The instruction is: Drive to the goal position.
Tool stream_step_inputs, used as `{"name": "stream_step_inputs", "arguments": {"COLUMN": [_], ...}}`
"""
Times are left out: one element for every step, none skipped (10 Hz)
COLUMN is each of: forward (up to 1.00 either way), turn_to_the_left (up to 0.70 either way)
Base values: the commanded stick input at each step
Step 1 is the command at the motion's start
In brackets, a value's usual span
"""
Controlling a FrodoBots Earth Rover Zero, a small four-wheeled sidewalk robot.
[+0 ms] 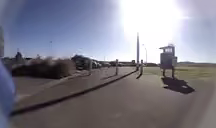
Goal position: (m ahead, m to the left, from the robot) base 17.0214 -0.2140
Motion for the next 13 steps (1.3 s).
{"name": "stream_step_inputs", "arguments": {"forward": [1.00,1.00,1.00,1.00,1.00,1.00,1.00,1.00,1.00,1.00,1.00,1.00,1.00], "turn_to_the_left": [0.00,0.00,0.00,0.00,0.00,0.00,0.00,0.00,0.00,0.00,0.00,0.00,0.00]}}
